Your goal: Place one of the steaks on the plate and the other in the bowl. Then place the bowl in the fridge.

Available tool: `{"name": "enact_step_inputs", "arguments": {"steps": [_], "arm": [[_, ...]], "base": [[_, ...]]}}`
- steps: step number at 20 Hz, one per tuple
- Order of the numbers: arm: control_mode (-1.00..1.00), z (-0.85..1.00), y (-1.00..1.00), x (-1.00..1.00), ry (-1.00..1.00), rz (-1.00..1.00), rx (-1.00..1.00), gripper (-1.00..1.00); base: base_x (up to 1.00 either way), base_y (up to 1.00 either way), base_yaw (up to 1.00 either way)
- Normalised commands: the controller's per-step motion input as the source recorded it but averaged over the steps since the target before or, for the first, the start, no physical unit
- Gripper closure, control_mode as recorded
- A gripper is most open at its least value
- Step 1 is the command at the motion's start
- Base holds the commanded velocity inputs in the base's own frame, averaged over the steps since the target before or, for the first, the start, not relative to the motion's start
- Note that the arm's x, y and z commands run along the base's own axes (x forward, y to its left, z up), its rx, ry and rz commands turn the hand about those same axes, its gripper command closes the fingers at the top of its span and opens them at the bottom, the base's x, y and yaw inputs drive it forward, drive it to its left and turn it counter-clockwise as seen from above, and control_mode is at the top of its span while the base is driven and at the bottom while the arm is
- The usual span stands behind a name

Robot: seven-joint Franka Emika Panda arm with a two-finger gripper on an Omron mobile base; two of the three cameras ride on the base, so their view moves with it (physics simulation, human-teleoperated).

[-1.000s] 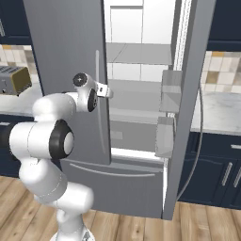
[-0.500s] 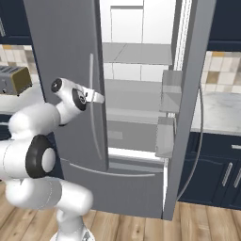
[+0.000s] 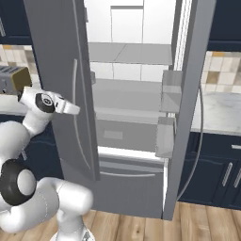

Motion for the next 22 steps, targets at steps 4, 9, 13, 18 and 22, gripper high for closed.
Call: {"name": "enact_step_inputs", "arguments": {"steps": [4,9,13,18,22], "arm": [[-1.0,0.11,0.44,-0.7,0.03,-0.28,0.01,1.0],[-1.0,0.0,0.59,-0.82,0.0,-0.24,0.01,1.0],[-1.0,0.0,0.83,-0.68,0.01,-0.22,-0.04,1.0],[-1.0,0.0,0.45,-0.23,0.0,-0.12,-0.01,-1.0],[-1.0,0.0,0.0,0.0,0.0,0.0,0.01,-1.0]], "base": [[0.0,0.0,0.0],[0.0,0.0,0.0],[0.0,0.0,0.0],[0.0,0.0,0.0],[0.0,0.0,0.0]]}}
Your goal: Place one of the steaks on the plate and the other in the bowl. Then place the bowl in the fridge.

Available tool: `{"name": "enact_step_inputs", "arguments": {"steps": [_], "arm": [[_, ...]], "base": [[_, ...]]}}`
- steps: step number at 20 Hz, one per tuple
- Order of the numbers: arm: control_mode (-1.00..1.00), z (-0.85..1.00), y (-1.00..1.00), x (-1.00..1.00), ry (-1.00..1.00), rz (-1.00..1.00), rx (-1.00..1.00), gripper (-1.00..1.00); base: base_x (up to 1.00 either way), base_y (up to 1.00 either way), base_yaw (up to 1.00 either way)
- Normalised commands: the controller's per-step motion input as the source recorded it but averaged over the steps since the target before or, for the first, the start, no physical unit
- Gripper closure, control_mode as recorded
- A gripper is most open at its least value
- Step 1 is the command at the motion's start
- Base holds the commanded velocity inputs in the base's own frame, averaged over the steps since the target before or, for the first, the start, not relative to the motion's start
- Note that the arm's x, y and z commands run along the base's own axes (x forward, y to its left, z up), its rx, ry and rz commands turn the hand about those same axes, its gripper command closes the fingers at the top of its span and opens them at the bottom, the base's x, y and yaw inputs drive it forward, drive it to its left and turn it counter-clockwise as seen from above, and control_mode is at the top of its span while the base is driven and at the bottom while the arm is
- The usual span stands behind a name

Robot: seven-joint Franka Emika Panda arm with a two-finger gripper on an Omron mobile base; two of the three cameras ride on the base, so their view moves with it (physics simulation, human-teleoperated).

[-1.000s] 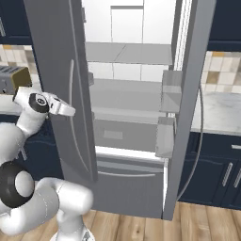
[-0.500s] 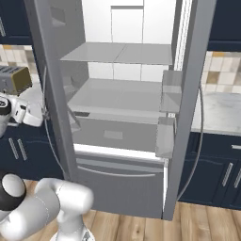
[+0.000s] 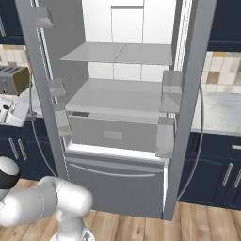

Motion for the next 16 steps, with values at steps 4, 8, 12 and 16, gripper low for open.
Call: {"name": "enact_step_inputs", "arguments": {"steps": [4,8,12,16], "arm": [[-1.0,-0.05,0.17,0.0,0.0,0.0,0.05,-1.0],[-1.0,-0.17,0.26,-0.04,0.0,0.0,0.08,-1.0],[-1.0,-0.05,0.0,-0.66,-0.02,0.01,0.03,-1.0],[-1.0,0.0,-0.74,-1.0,-0.19,0.0,0.12,-1.0]], "base": [[0.0,0.0,0.0],[0.0,0.0,0.0],[0.0,0.0,0.0],[0.0,0.0,0.0]]}}
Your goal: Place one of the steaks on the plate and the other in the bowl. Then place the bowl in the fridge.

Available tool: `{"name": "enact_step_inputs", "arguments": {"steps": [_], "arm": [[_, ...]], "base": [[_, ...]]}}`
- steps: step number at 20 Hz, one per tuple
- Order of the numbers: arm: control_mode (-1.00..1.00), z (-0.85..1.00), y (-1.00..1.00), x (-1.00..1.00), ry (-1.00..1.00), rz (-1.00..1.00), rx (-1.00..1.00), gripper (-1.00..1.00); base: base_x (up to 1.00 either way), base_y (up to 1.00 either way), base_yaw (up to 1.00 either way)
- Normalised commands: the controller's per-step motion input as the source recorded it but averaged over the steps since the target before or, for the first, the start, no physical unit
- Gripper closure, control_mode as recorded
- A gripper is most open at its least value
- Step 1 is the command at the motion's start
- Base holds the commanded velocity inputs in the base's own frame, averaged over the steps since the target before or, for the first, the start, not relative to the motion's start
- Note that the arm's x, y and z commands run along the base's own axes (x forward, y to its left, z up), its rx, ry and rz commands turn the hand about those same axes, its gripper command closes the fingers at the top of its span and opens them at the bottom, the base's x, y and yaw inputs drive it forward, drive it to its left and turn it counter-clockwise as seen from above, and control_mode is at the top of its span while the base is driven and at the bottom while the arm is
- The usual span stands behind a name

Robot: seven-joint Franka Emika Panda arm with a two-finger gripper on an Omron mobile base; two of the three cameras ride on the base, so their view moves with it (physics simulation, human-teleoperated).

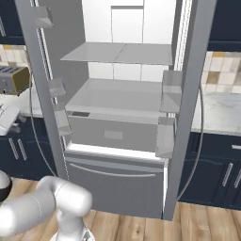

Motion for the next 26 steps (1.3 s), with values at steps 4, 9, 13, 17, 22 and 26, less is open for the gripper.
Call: {"name": "enact_step_inputs", "arguments": {"steps": [4,9,13,17,22,26], "arm": [[-1.0,0.02,-1.0,-0.4,-0.05,0.02,0.65,-1.0],[-1.0,0.24,-1.0,-0.33,-0.02,0.15,0.67,-1.0],[-1.0,0.18,-1.0,-0.23,-0.01,0.02,0.73,-1.0],[-1.0,0.0,-0.97,0.11,0.01,-0.05,0.56,-1.0],[-1.0,-0.15,-0.4,0.94,0.17,-0.05,0.38,-1.0],[-1.0,-0.02,0.02,1.0,0.24,0.33,0.32,-1.0]], "base": [[0.0,0.0,0.0],[0.0,0.0,0.0],[0.0,0.0,0.0],[0.0,0.0,0.0],[0.0,0.0,0.0],[0.0,0.0,0.0]]}}
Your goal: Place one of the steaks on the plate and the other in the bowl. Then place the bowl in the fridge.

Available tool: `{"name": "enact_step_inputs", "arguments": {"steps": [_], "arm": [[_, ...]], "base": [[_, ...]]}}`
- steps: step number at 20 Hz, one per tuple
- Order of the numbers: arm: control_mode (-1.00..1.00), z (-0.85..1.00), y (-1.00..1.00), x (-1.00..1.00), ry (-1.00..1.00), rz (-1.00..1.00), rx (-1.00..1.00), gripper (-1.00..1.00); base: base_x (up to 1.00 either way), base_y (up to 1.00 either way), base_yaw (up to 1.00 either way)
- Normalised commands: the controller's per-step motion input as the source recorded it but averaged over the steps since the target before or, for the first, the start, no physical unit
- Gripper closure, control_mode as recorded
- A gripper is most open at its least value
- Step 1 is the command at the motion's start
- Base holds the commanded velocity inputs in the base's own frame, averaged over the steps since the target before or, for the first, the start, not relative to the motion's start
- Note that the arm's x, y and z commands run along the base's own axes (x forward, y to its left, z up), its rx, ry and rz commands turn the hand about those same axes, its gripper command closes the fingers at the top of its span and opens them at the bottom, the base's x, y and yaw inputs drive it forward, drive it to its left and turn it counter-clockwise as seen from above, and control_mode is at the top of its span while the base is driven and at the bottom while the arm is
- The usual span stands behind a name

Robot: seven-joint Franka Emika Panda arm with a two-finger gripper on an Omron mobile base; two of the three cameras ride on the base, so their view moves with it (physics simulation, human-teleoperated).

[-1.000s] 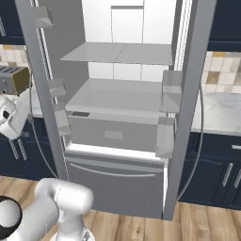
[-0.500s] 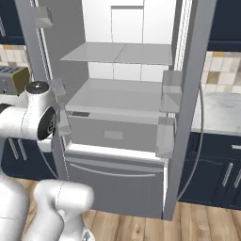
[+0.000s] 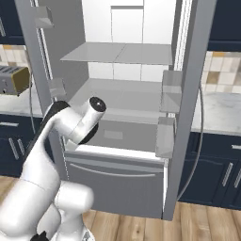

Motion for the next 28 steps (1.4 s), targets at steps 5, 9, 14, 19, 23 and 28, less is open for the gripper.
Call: {"name": "enact_step_inputs", "arguments": {"steps": [5,9,14,19,23,28], "arm": [[-1.0,-0.5,0.39,0.97,0.04,0.34,0.09,-1.0],[-1.0,-0.37,0.24,0.96,0.0,0.14,0.1,-1.0],[-1.0,-0.42,0.32,0.71,0.01,0.0,0.12,-1.0],[-1.0,-0.16,0.26,0.44,0.03,0.0,0.08,-1.0],[-1.0,-0.06,0.3,0.08,0.04,0.0,0.08,-1.0],[-1.0,0.0,0.54,-0.22,0.0,0.0,0.05,-1.0]], "base": [[0.0,0.0,0.0],[0.0,0.0,0.0],[0.0,0.0,0.0],[0.0,0.0,0.0],[0.0,0.0,0.0],[0.0,0.0,0.0]]}}
